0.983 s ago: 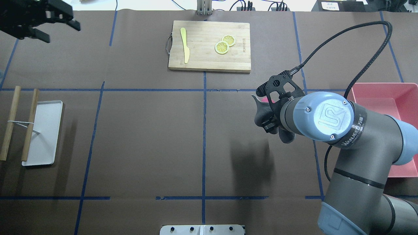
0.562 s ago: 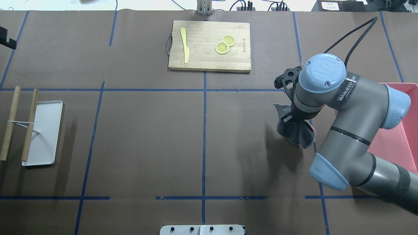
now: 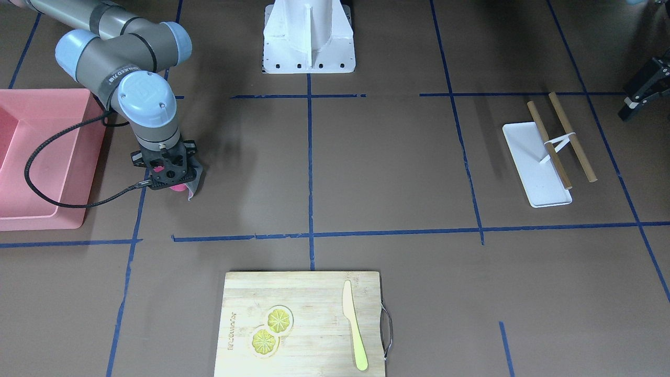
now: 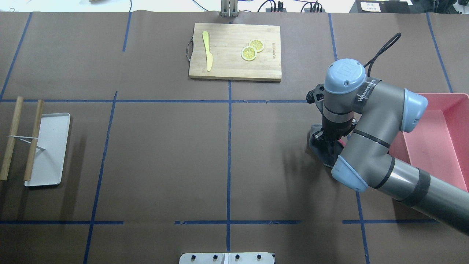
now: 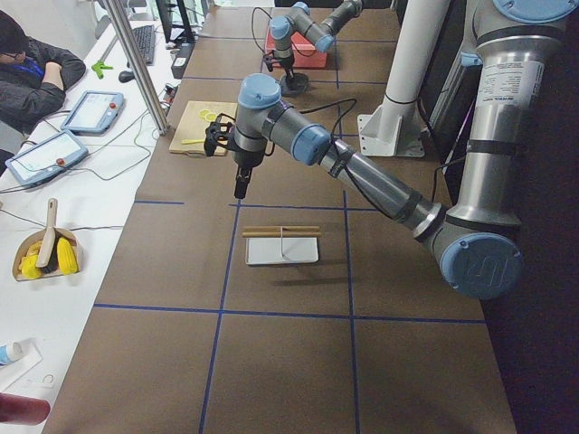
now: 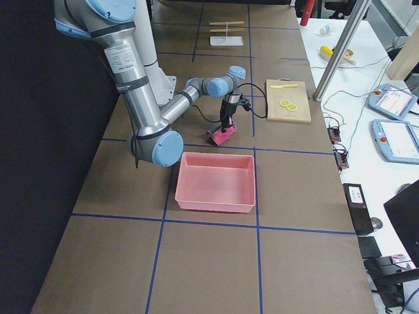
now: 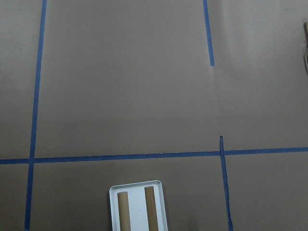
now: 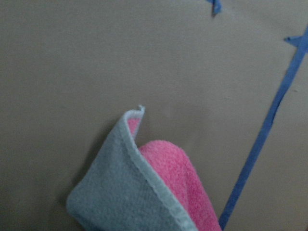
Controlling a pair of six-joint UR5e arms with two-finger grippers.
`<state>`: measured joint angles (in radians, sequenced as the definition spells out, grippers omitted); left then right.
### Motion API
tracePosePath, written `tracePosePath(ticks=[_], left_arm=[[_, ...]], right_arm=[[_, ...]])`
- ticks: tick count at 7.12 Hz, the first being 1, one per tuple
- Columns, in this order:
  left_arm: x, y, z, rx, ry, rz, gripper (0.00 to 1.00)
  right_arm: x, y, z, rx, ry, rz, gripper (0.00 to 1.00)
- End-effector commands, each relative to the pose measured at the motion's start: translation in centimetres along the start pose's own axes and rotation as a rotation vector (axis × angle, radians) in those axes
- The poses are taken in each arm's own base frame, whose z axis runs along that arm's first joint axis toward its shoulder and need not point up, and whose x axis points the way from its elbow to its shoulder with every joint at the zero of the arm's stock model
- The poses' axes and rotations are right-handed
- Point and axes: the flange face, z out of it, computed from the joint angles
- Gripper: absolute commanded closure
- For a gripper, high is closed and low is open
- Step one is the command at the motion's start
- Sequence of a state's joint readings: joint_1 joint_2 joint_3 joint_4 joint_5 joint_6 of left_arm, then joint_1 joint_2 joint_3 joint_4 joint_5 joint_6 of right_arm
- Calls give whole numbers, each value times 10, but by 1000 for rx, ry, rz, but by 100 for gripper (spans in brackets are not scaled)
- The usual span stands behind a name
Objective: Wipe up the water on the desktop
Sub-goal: 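Lower the cloth onto the table with the right gripper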
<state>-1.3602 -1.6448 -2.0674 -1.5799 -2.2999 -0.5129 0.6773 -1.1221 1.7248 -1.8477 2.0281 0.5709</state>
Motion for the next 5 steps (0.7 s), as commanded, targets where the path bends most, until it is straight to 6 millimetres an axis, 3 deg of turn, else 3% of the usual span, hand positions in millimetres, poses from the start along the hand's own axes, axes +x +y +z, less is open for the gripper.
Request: tracePosePath(ticks=[1,2,4,5], left_arm=[[-2,1,0,0,-2,0,0],[-17,10,7,-22,-18,17,0],[-93,29,32,-97,-73,134,0],[-122,37,45,-133,-84,178,0]], right_arm=[[-19,0,-8,-62,-116,7,99],[-27,0,-14,-69,-147,2,99],[-49,3,-16,-64,-193,-11,98],[-72,13,-6,-67,-219,-16,98]])
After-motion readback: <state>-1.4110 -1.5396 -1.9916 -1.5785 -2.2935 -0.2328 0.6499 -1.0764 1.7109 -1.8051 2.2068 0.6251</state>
